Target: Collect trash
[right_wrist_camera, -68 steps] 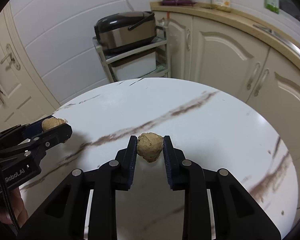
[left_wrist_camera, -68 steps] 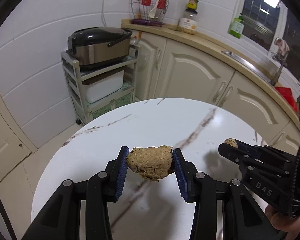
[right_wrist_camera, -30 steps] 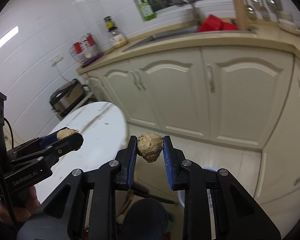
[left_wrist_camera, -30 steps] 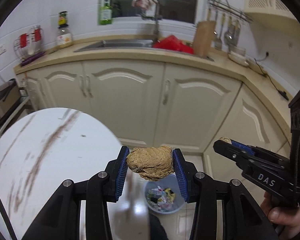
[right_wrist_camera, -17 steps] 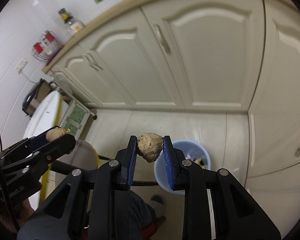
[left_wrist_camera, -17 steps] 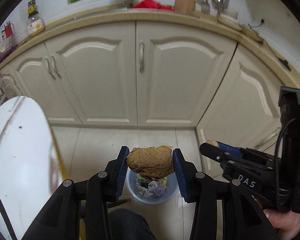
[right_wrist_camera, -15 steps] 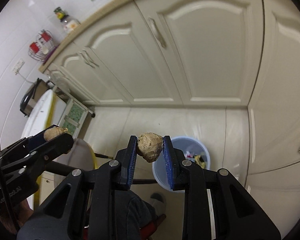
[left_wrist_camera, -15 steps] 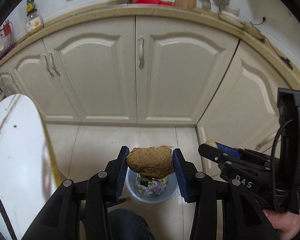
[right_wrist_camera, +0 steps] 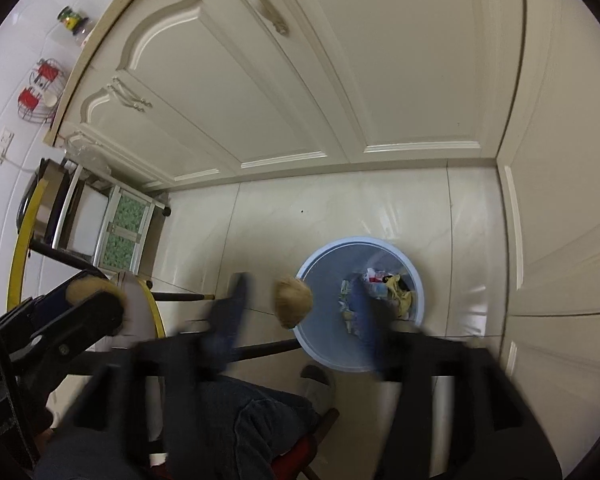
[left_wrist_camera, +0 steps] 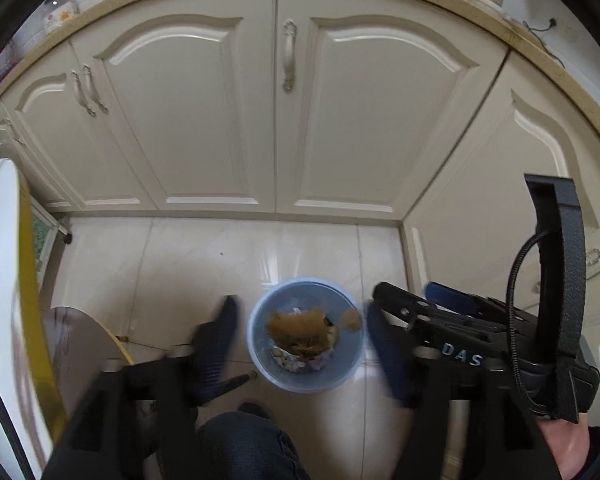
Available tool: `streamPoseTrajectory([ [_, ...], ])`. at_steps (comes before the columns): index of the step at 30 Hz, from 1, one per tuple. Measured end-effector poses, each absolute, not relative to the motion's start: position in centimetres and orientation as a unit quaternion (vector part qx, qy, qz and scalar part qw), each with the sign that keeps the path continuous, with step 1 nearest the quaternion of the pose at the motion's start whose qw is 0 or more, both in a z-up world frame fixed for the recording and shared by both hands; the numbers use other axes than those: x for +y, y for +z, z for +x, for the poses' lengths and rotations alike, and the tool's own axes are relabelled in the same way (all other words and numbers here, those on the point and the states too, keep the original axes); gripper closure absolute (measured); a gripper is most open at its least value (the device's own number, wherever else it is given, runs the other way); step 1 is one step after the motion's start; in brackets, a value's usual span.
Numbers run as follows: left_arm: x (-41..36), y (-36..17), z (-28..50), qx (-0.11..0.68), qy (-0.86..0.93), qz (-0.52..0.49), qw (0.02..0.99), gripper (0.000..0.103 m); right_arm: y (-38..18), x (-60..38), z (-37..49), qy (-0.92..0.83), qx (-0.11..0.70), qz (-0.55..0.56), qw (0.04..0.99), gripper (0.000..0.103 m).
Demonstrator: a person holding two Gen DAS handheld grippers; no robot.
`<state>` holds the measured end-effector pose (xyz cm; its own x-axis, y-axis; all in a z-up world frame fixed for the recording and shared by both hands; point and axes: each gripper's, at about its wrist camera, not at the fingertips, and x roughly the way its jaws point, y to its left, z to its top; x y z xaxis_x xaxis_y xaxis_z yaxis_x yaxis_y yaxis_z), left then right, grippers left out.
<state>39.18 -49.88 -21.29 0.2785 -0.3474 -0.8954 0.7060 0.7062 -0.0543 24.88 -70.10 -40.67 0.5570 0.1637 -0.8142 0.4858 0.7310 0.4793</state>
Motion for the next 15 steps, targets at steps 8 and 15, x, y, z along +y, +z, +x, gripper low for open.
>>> streamPoseTrajectory([
  [8, -49.9, -20.9, 38.8, 0.489, -0.323, 0.179, 0.79, 0.018, -40.4, -71.5, 23.7, -0.131, 0.446, 0.382, 0.799, 0.0],
  [15, -49.4, -18.6, 36.6, 0.458, -0.297, 0.205, 0.812, 0.018, -38.3, -71.8, 21.7, -0.174, 0.434, 0.389, 0.794, 0.0],
])
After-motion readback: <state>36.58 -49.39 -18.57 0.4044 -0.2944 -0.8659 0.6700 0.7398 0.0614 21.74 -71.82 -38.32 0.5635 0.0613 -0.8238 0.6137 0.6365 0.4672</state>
